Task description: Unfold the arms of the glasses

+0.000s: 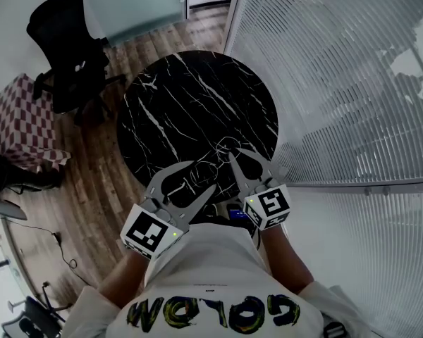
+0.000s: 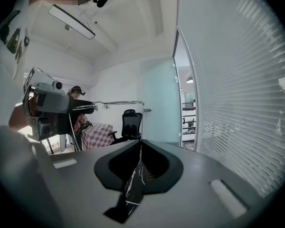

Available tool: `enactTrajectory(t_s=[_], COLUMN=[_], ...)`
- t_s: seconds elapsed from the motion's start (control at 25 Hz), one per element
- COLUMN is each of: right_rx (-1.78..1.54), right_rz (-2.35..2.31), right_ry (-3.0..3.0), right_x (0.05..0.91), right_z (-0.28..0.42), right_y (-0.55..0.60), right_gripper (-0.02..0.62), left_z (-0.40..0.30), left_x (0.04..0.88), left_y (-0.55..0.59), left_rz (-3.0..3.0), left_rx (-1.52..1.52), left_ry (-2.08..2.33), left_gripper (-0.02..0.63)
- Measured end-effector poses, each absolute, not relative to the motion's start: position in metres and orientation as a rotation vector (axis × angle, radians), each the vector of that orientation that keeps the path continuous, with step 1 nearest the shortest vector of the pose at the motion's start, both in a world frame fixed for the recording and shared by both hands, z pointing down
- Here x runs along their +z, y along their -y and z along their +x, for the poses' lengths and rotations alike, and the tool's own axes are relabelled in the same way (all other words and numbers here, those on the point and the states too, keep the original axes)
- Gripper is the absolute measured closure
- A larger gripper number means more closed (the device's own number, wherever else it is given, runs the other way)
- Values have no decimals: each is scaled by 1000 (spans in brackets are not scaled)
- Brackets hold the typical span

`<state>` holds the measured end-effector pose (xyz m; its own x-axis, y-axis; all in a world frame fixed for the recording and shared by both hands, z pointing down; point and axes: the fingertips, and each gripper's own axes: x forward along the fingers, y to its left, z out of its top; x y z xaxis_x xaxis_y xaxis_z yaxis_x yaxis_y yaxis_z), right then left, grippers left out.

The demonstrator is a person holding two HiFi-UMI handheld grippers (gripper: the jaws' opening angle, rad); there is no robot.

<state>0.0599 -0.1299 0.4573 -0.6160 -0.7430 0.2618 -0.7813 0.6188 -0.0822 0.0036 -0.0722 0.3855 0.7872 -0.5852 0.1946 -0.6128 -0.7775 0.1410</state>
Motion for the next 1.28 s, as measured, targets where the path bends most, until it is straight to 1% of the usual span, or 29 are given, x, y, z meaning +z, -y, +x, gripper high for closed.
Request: enactTrajectory(t_s=[0.4, 0.76, 1.0, 1.28], right_rx=[345, 379, 363, 324], right_rz=[1264, 1270, 1246, 1206], right_ry=[2686, 2732, 2758, 2800], right_x=[457, 443, 426, 406], right_z=[62, 61, 56, 46], right_y=[130, 125, 122, 114], right_gripper=[548, 543, 545, 549], left_z=[0, -2, -9, -12], left_x=[394, 397, 400, 404], left_y=[76, 78, 84, 88], left_rz=[2763, 2752, 2732, 2724], left_rx=[225, 234, 263, 230], left_ry=[955, 976, 996, 1032], left_gripper=[390, 389, 389, 388])
